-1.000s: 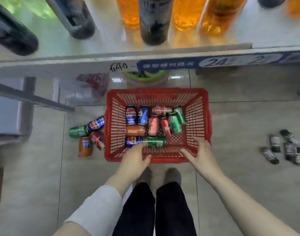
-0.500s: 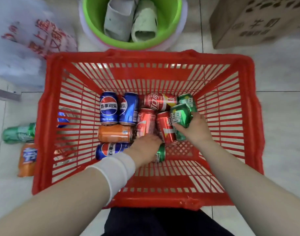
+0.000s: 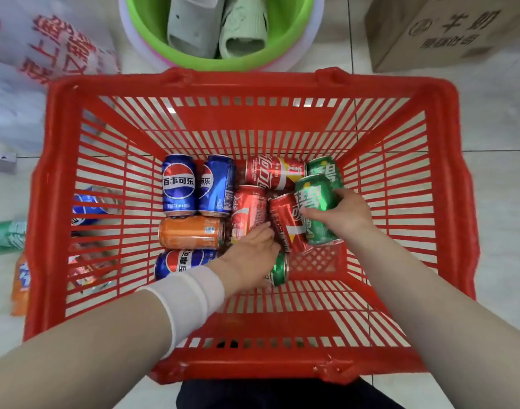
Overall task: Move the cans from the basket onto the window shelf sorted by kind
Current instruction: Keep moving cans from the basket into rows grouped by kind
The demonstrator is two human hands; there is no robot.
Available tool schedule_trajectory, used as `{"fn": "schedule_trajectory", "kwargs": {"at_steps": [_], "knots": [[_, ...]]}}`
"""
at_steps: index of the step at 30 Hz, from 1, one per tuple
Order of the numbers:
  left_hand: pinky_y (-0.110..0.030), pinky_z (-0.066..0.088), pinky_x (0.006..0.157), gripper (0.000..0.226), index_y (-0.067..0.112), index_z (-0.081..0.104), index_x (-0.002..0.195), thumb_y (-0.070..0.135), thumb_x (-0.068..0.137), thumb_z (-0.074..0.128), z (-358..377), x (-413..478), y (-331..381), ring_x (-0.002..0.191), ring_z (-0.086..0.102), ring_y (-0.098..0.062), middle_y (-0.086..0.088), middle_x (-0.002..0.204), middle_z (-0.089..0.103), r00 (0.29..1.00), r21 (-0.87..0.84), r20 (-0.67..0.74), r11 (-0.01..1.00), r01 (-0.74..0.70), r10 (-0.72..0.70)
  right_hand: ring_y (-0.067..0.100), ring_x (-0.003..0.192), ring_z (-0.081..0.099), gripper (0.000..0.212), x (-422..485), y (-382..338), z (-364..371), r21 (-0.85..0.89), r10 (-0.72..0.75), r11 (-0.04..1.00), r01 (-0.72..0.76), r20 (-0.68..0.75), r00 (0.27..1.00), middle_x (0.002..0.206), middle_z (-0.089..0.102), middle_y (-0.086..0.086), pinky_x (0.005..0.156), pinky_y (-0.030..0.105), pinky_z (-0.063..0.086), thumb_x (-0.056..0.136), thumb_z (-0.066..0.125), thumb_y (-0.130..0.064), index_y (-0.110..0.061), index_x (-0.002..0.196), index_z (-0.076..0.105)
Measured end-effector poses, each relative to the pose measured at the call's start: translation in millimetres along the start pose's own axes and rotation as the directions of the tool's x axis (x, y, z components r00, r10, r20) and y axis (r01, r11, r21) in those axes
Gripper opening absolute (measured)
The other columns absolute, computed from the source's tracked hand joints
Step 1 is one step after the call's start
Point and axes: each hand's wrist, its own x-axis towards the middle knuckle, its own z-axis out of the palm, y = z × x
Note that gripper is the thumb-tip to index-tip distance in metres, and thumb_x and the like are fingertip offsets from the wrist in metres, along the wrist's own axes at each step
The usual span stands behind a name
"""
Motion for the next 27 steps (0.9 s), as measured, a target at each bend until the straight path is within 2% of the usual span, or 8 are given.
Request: {"fn": "schedule_trajectory", "kwargs": {"at_steps": [3,6,8,11,15,18,22,27], "knots": [[-0.025,0.0,0.114,0.083,0.005,0.034,0.139,0.054,0.077,0.061,-14.7,-21.2,-2.0,0.136,0.022,-0.021,-0.008,0.138,0.042,0.995,-0.186,-0.092,0.983,0.013,-0.03,0.02,0.095,0.063,0.064,-21.7,-7.6,-15.2,0.257,0.076,0.963,-0.086,0.048,0.996,0.108,0.065,0.003,0.083,0.035,0.054,0.063,0.084,-0.03,-0.011,0.117,0.056],[-0.021,0.016,0.109,0.085,0.012,0.03,0.141,0.055,0.075,0.063,-45.1,-56.9,1.1,0.134,0.027,-0.016,-0.004,0.14,0.041,0.983,-0.463,-0.123,0.884,0.065,-0.137,0.014,0.081,0.063,0.044,-56.7,-18.8,-39.2,0.457,0.075,0.88,-0.13,0.138,0.988,0.084,0.06,-0.008,0.07,0.028,0.053,0.07,0.08,-0.016,-0.021,0.101,0.049],[-0.016,0.026,0.101,0.083,0.017,0.029,0.141,0.048,0.075,0.068,-70.6,-88.6,5.0,0.128,0.035,-0.013,0.001,0.137,0.043,0.972,-0.716,-0.059,0.688,0.117,-0.226,0.01,0.078,0.064,0.044,-85.2,-28.2,-58.5,0.524,0.066,0.838,-0.154,0.182,0.981,0.087,0.061,-0.008,0.065,0.024,0.053,0.071,0.078,-0.013,-0.019,0.105,0.051],[-0.004,0.034,0.091,0.074,0.022,0.032,0.138,0.032,0.077,0.072,-103.1,-139.0,13.7,0.116,0.047,-0.003,0.01,0.127,0.049,0.959,-0.961,0.052,0.249,0.124,-0.279,0.009,0.082,0.066,0.053,-134.4,-44.3,-87.1,0.555,0.072,0.807,-0.204,0.252,0.965,0.099,0.065,-0.004,0.063,0.022,0.054,0.071,0.078,-0.016,-0.014,0.118,0.053],[-0.015,0.049,0.085,0.06,0.021,0.037,0.134,0.013,0.082,0.066,-144.8,-206.1,35.2,0.105,0.057,0.003,0.008,0.12,0.057,0.927,-0.988,0.1,-0.145,0.05,-0.362,0.012,0.08,0.069,0.047,-213.9,-67.6,-124.9,0.623,0.037,0.747,-0.232,0.31,0.95,0.098,0.071,0.001,0.066,0.025,0.056,0.067,0.077,-0.02,-0.012,0.111,0.061],[-0.018,0.053,0.072,0.054,0.022,0.044,0.131,0.021,0.081,0.065,-187.5,-259.8,57.7,0.097,0.063,0.003,0.008,0.115,0.063,0.913,-0.944,0.137,-0.33,0.003,-0.383,0.023,0.092,0.069,0.08,-277.6,-86.5,-149.0,0.698,0.007,0.665,-0.264,0.348,0.938,0.105,0.071,0.009,0.075,0.035,0.056,0.041,0.087,-0.044,-0.011,0.11,0.063],[-0.033,0.055,0.08,0.049,0.016,0.05,0.126,0.03,0.082,0.064,-234.5,-325.0,90.9,0.106,0.063,-0.022,-0.006,0.118,0.065,0.895,-0.846,0.152,-0.523,-0.102,-0.42,0.025,0.094,0.068,0.098,-358.4,-117.7,-177.8,0.793,-0.063,0.526,-0.308,0.398,0.915,0.106,0.07,0.013,0.071,0.033,0.057,0.031,0.088,-0.051,-0.007,0.114,0.061],[-0.031,0.057,0.063,0.049,0.013,0.055,0.114,0.042,0.075,0.056,-276.4,-392.7,129.3,0.078,0.07,-0.017,-0.008,0.096,0.07,0.862,-0.679,0.184,-0.695,-0.236,-0.472,0.023,0.086,0.068,0.097,-435.4,-144.6,-195.2,0.841,-0.169,0.419,-0.342,0.442,0.881,0.105,0.069,0.013,0.065,0.032,0.056,0.034,0.083,-0.054,-0.009,0.117,0.061]]}}
